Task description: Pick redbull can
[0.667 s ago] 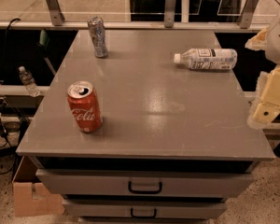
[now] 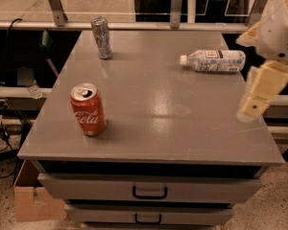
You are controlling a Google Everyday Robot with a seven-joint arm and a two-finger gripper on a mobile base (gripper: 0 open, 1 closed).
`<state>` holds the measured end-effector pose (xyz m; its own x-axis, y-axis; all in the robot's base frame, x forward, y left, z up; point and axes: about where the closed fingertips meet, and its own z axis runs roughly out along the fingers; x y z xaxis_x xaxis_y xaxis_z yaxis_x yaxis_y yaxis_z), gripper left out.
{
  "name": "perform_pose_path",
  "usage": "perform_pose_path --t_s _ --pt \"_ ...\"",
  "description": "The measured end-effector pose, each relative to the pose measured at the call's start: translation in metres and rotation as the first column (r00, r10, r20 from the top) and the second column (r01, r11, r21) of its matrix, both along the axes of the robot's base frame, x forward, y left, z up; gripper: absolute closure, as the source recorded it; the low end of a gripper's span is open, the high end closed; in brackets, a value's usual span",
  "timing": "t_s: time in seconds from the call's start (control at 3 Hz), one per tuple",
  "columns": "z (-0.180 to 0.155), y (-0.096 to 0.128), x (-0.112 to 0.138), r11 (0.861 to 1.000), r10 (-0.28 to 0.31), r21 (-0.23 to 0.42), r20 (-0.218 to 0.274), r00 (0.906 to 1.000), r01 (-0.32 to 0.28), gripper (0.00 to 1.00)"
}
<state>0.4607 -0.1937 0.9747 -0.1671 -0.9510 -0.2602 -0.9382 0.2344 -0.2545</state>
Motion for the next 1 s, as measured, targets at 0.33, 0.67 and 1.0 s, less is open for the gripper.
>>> perform_pose_path --t_s 0.33,0.67,1.0 --pt "-0.001 0.047 0.042 0.992 0.093 0.082 0.045 0.9946 -0.097 0.00" --pt "0.003 0.100 0.089 0.970 0.167 0.160 0.111 0.9798 -0.183 0.00" --pt "0.014 0.127 0.117 0.947 0.182 0.238 0.161 0.9701 -0.217 0.00"
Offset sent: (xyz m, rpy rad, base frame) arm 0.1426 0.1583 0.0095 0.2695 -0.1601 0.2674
